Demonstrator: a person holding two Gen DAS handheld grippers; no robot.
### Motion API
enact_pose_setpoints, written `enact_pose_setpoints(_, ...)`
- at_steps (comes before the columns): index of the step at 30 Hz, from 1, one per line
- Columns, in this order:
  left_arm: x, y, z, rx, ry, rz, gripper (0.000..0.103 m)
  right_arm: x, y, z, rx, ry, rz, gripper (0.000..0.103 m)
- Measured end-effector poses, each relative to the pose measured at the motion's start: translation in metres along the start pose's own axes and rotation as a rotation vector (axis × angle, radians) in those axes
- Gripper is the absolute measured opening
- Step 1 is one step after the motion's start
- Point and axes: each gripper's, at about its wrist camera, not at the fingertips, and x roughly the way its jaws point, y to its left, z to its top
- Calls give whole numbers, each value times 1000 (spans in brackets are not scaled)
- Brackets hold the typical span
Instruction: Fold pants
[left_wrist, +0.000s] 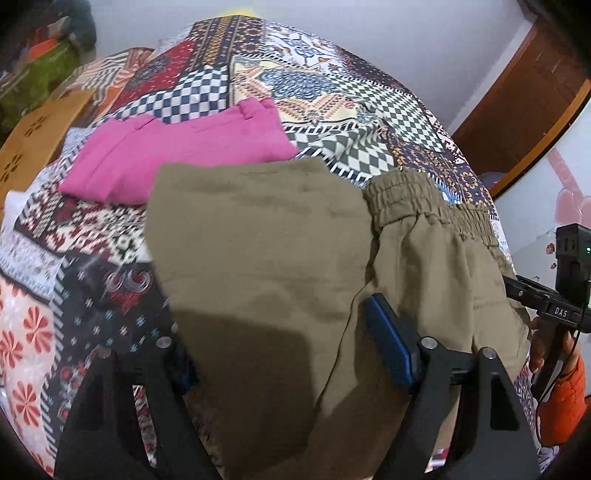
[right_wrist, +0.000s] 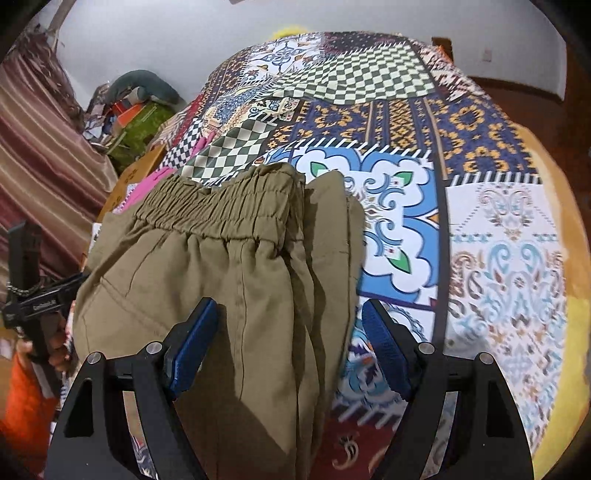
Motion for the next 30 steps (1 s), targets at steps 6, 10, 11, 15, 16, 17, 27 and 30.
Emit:
enact_pose_setpoints(6, 5, -1, 9, 2, -6, -23, 67, 5, -5, 7, -4, 23, 40, 76)
enact_pose_setpoints(10, -1, -1, 4, 9, 0, -40, 55, -2, -5, 4, -20, 33, 47, 62)
enact_pose_setpoints(11, -3, -1, 0, 9, 6, -56, 54, -4, -5, 3, -23, 35, 51, 58)
enact_pose_setpoints(15, -7, -2, -9, 38, 17, -98, 53, -10, -7, -3, -23, 55, 72, 54)
enact_pose_setpoints(16, -6, -2, -9, 43, 20, -99, 53, -9, -8, -4, -21, 58, 75, 54)
enact_pose_setpoints(17, -5, -2, -9, 40, 24, -102, 53, -9, -9, -4, -20, 61, 82, 54)
enact_pose_setpoints(27, 12, -13, 13, 49, 21, -53, 47, 8, -15, 16, 17, 68, 93, 54)
enact_pose_setpoints(30, 8, -18, 17, 66, 11, -21, 29, 4, -14, 19, 4, 43, 72, 35)
